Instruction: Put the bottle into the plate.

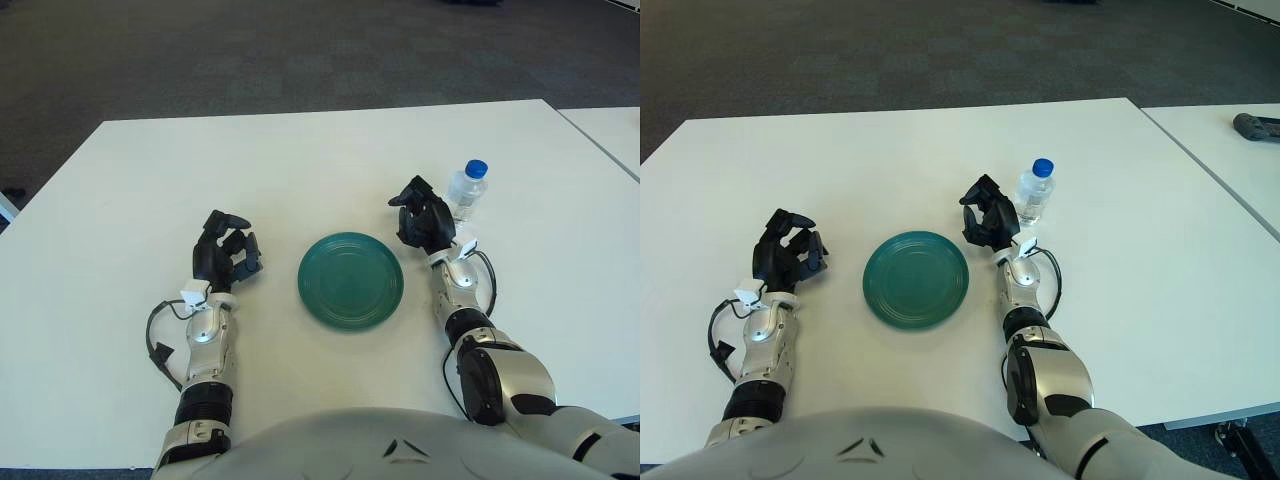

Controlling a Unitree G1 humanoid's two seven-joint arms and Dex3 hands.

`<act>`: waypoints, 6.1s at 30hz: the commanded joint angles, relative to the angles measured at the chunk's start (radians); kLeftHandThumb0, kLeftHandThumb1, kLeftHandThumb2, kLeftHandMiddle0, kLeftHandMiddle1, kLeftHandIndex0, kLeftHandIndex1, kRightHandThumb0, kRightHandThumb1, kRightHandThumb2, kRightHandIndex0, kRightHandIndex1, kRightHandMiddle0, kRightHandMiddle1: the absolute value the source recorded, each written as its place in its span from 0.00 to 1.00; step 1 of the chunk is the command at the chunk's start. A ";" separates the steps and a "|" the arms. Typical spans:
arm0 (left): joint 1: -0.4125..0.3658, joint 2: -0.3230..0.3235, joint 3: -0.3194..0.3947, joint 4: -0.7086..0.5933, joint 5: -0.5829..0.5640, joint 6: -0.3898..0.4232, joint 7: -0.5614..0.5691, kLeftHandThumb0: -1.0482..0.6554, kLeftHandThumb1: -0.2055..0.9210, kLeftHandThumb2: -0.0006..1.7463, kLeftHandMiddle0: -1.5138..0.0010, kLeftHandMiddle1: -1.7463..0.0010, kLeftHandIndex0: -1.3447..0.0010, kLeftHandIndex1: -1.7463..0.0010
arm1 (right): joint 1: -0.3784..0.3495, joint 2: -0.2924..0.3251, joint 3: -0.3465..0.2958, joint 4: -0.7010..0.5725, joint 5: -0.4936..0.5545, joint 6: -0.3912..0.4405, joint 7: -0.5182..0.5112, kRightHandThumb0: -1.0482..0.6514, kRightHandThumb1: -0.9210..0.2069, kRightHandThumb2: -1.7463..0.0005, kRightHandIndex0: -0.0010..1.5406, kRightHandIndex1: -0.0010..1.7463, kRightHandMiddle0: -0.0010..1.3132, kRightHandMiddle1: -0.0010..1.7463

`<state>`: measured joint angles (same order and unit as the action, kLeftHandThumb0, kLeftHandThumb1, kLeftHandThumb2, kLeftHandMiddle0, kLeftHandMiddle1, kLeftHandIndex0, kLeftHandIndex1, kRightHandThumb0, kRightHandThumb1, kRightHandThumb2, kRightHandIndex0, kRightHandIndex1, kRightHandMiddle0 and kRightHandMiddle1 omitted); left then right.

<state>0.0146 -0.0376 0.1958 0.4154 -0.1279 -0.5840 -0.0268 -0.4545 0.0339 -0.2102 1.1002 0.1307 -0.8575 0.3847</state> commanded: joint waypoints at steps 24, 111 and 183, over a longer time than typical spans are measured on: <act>-0.037 -0.038 0.001 0.138 0.006 -0.063 0.034 0.34 0.50 0.69 0.39 0.00 0.55 0.03 | 0.002 0.004 0.006 -0.099 0.029 0.003 0.004 0.37 0.34 0.41 0.46 1.00 0.34 1.00; -0.259 -0.012 0.060 0.540 -0.009 -0.206 0.037 0.35 0.56 0.67 0.41 0.00 0.60 0.01 | -0.205 -0.259 -0.166 -0.270 0.128 0.198 -0.274 0.53 0.37 0.45 0.34 0.78 0.38 0.94; -0.232 0.002 0.059 0.563 0.024 -0.297 0.034 0.11 1.00 0.39 0.89 0.14 0.92 0.13 | 0.002 -0.321 0.192 -0.141 -0.251 -0.020 -0.245 0.00 0.00 0.58 0.00 0.00 0.00 0.00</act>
<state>-0.3061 -0.0242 0.2510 0.9178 -0.1060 -0.8649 -0.0033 -0.4742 -0.2769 -0.0198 0.9712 -0.1274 -0.8562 0.1305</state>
